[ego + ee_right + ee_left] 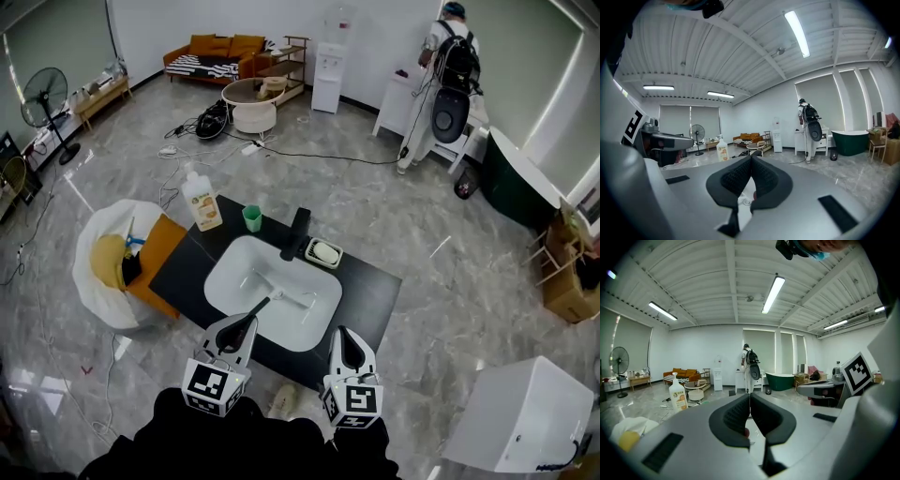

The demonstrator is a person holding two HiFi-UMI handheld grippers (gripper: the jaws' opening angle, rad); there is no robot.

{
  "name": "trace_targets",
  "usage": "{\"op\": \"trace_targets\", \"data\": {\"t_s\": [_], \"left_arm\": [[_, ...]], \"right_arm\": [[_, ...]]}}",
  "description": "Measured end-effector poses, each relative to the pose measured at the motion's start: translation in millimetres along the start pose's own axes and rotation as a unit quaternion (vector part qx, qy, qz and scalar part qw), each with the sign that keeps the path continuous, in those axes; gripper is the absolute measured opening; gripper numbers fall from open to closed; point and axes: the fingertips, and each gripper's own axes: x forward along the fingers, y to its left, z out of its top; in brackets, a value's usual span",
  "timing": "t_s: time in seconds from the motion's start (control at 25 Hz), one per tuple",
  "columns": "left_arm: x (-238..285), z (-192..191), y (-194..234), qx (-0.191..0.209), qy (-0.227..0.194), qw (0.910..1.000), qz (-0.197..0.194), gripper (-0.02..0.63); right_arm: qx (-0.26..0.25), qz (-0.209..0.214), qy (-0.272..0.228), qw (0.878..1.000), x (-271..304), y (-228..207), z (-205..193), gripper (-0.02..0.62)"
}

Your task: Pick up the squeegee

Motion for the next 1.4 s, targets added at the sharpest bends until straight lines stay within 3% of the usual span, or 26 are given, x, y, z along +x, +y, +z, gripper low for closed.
{"op": "trace_targets", "data": {"t_s": [0.52, 1.0, 1.4], "left_arm": [[47, -15, 26, -0.004, 0.036, 0.9994, -0.001, 0.025], [120, -62, 81, -0.009, 0.103, 0.9919, -0.074, 0.025], [171, -116, 102, -0.014, 0.165, 0.9771, -0.133, 0.025]], "right_arm": [[0.021, 0.006, 0.029, 0.999, 49, -10, -20, 0.015], [0.065, -0.056, 0.07, 0.994, 124, -7, -57, 0.015], [0.104, -0.105, 0.114, 0.982, 165, -14, -107, 0.015]]}}
